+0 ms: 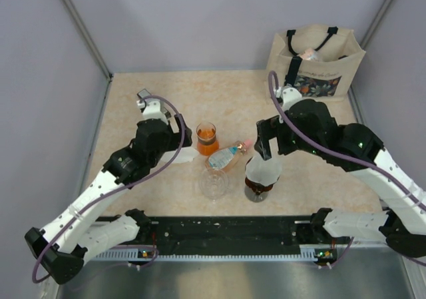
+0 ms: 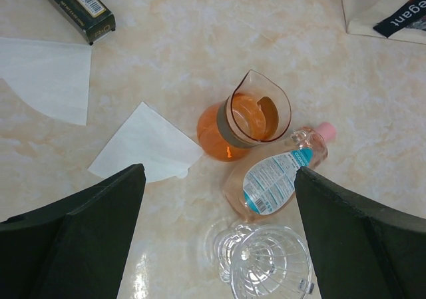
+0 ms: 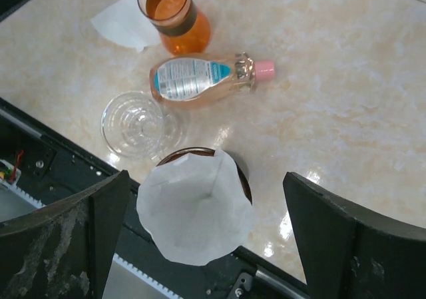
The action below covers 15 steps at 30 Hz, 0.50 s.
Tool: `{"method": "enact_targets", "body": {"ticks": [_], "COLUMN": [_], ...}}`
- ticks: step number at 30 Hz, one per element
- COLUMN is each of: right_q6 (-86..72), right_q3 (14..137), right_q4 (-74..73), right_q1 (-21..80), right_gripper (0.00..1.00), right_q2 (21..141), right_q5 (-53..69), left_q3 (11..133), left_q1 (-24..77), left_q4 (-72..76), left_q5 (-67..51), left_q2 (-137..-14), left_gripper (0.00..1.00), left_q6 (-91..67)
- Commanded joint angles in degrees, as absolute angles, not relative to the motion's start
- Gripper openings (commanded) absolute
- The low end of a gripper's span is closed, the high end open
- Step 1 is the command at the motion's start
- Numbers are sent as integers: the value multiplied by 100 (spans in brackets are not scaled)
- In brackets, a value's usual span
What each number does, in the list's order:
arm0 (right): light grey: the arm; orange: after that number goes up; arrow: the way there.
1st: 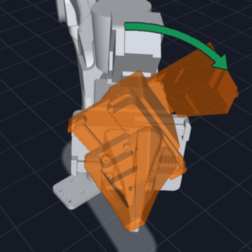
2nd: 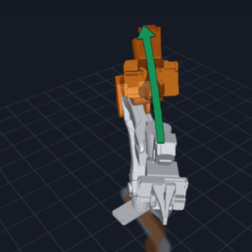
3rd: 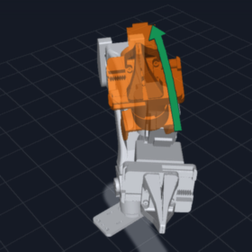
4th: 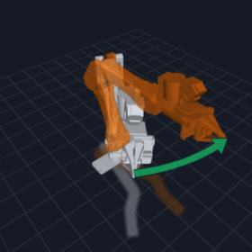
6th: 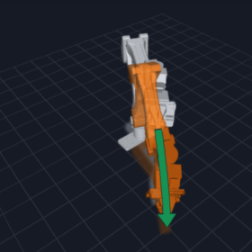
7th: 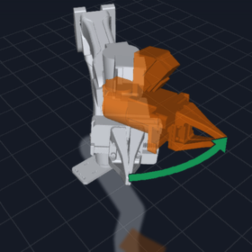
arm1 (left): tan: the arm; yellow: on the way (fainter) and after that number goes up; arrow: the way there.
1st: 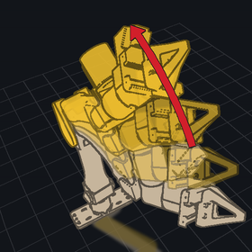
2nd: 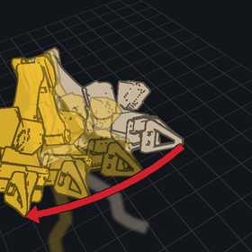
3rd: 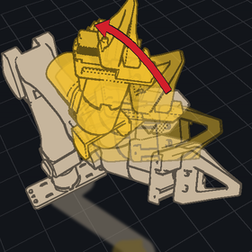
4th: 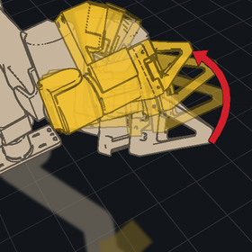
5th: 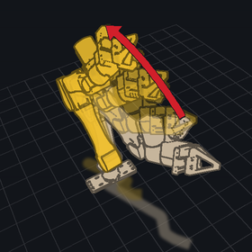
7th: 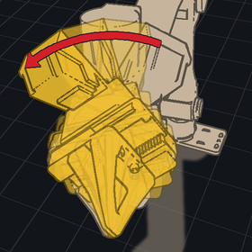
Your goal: Place the coffee filter in the dripper
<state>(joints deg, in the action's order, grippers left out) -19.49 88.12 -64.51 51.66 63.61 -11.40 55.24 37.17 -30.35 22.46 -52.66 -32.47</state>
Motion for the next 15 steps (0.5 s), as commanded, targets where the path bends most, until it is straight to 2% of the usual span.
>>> {"method": "enact_targets", "body": {"ticks": [1,10,15], "right_q6": [-2232,-2092,-1855], "right_q3": [8553,7612,7392], "right_q4": [-5583,-3824,-3157], "right_q1": [5212,5221,5221], "right_gripper": [99,99,99], "right_q2": [6012,5704,5914], "right_q5": [-1880,-2373,-2128], "left_q3": [5555,5406,4984], "left_q1": [3691,3385,2244], "left_q4": [-3199,-4034,-3938], "left_q5": [2548,2822,1523], "left_q2": [-5106,-4957,-4843], "left_gripper": [99,99,99], "left_q6": [-3348,-4077,-4166]}}
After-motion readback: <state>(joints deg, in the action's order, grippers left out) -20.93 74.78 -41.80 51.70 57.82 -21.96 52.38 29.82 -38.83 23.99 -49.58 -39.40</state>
